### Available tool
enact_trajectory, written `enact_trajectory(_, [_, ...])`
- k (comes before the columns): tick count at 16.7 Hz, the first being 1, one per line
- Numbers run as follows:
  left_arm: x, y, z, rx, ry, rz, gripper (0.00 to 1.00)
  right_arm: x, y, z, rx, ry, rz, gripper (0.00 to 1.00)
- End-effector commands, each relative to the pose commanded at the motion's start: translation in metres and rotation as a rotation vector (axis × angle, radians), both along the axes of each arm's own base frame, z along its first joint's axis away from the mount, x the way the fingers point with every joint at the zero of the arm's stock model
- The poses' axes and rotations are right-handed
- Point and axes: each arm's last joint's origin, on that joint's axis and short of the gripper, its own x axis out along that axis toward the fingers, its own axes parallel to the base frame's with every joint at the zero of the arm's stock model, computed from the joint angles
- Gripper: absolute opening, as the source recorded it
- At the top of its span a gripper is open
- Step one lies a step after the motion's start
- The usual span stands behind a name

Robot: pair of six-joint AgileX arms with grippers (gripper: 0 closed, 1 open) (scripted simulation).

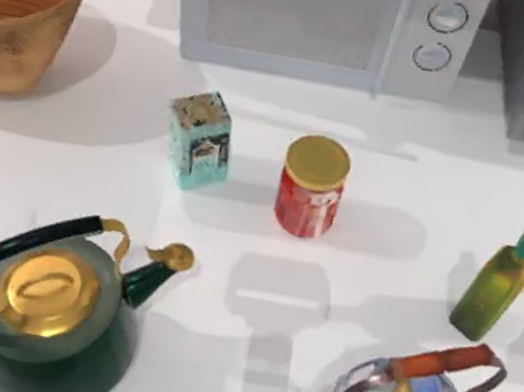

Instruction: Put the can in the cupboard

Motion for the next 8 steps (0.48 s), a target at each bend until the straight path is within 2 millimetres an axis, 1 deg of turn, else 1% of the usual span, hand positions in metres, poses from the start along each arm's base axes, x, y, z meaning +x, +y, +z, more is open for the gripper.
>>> enact_trajectory(2, [0.0, 0.0, 0.0, 0.0, 0.0, 0.0, 1.0, 0.0, 0.0, 0.0, 0.0, 0.0, 0.0, 1.0])
enact_trajectory(4, [0.0, 0.0, 0.0, 0.0, 0.0, 0.0, 1.0, 0.001, 0.0, 0.005, -0.001, -0.012, -0.003, 1.0])
enact_trajectory(8, [0.0, 0.0, 0.0, 0.0, 0.0, 0.0, 1.0, 0.012, -0.001, 0.029, -0.007, -0.06, -0.021, 1.0])
